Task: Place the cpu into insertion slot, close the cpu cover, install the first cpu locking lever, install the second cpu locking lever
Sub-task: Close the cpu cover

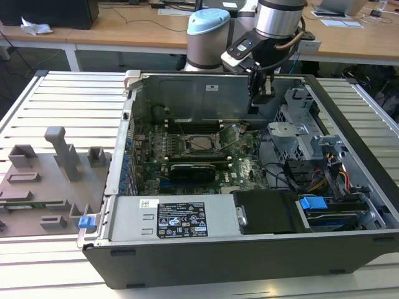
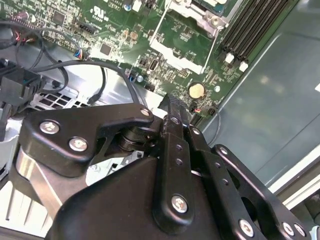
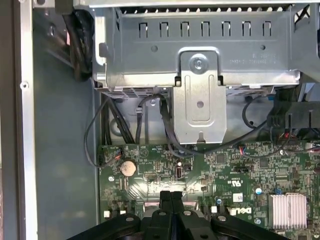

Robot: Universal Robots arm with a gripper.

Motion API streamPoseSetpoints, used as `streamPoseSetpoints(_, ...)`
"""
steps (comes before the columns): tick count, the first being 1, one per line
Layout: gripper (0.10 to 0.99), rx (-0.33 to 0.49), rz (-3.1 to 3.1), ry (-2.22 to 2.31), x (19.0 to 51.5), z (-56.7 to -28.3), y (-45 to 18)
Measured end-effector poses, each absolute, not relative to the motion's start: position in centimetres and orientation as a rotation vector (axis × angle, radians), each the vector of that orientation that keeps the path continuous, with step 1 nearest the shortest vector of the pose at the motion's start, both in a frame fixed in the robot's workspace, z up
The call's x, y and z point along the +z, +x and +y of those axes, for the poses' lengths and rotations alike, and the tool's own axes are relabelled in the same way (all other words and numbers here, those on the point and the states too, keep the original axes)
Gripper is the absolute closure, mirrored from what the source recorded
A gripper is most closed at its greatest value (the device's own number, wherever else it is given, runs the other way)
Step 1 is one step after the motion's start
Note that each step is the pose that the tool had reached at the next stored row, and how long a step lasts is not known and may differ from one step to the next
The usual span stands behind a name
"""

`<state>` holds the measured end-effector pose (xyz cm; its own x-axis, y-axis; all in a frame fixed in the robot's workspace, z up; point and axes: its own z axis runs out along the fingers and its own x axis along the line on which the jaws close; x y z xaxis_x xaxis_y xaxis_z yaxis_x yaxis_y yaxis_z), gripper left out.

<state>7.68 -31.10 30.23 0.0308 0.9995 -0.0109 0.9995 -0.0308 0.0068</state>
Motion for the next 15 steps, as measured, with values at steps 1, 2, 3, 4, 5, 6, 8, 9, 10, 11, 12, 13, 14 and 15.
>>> streamPoseSetpoints(1,0.98,-0.005,2.179,2.246,30.2,-31.1,7.9)
streamPoseSetpoints(2,0.98,-0.005,2.179,2.246,30.2,-31.1,8.1)
streamPoseSetpoints(3,0.98,-0.005,2.179,2.246,30.2,-31.1,8.4)
streamPoseSetpoints(4,0.98,-0.005,2.179,2.247,30.2,-31.1,8.6)
streamPoseSetpoints(5,0.98,-0.005,2.179,2.247,30.2,-31.1,8.7)
streamPoseSetpoints(6,0.98,-0.005,2.179,2.247,30.2,-31.1,8.8)
streamPoseSetpoints(8,0.98,-0.005,2.179,2.247,30.2,-31.1,9.2)
streamPoseSetpoints(9,0.98,-0.005,2.179,2.247,30.2,-31.1,9.3)
streamPoseSetpoints(10,0.98,-0.006,2.179,2.247,30.2,-31.1,9.5)
streamPoseSetpoints(11,0.98,-0.006,2.179,2.247,30.2,-31.1,9.5)
streamPoseSetpoints(12,0.98,-0.006,2.179,2.247,30.2,-31.1,9.5)
streamPoseSetpoints(13,0.98,-0.006,2.179,2.247,30.2,-31.1,9.5)
streamPoseSetpoints(14,0.98,-0.006,2.179,2.247,30.2,-31.1,9.5)
streamPoseSetpoints(15,0.98,-0.006,2.179,2.247,30.2,-31.1,9.5)
